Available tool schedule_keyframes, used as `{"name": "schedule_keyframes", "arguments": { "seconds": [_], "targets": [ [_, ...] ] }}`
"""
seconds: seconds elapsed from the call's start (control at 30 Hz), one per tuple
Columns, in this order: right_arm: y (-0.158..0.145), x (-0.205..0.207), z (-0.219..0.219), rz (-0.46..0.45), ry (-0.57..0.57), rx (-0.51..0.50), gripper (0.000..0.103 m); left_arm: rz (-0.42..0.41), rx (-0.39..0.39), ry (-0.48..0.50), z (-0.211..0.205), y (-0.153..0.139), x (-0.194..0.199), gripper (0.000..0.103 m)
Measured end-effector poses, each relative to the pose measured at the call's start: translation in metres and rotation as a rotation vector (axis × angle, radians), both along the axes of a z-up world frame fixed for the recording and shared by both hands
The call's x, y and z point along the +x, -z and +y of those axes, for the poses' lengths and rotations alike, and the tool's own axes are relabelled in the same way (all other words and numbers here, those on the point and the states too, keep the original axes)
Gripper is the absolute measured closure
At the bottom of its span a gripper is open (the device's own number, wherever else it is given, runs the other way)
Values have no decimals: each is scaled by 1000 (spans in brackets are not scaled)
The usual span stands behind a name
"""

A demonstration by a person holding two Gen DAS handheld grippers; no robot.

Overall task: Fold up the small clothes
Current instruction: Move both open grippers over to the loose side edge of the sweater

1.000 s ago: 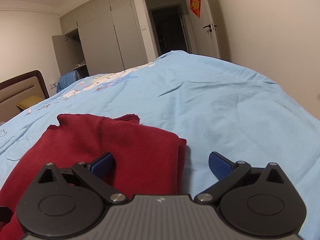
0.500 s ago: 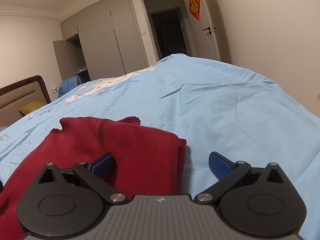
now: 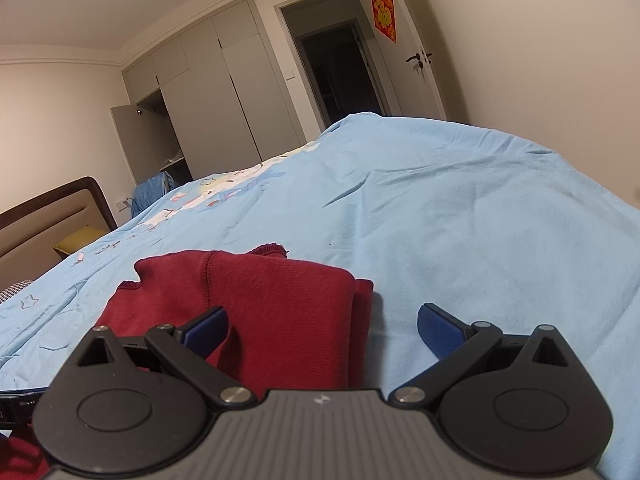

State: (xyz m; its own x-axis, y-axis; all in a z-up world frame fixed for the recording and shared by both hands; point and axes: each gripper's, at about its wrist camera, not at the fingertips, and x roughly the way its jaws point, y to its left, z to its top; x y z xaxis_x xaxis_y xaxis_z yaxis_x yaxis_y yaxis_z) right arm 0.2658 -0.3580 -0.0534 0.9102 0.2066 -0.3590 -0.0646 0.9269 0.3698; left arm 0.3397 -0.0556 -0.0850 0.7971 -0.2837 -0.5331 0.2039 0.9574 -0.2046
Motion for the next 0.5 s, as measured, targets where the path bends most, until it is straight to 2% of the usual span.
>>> {"name": "schedule_keyframes", "arguments": {
  "seconds": [0.5],
  "targets": [
    [0, -2, 5, 10, 5, -8, 1, -6, -8, -4, 1, 2, -1, 1]
  ]
}}
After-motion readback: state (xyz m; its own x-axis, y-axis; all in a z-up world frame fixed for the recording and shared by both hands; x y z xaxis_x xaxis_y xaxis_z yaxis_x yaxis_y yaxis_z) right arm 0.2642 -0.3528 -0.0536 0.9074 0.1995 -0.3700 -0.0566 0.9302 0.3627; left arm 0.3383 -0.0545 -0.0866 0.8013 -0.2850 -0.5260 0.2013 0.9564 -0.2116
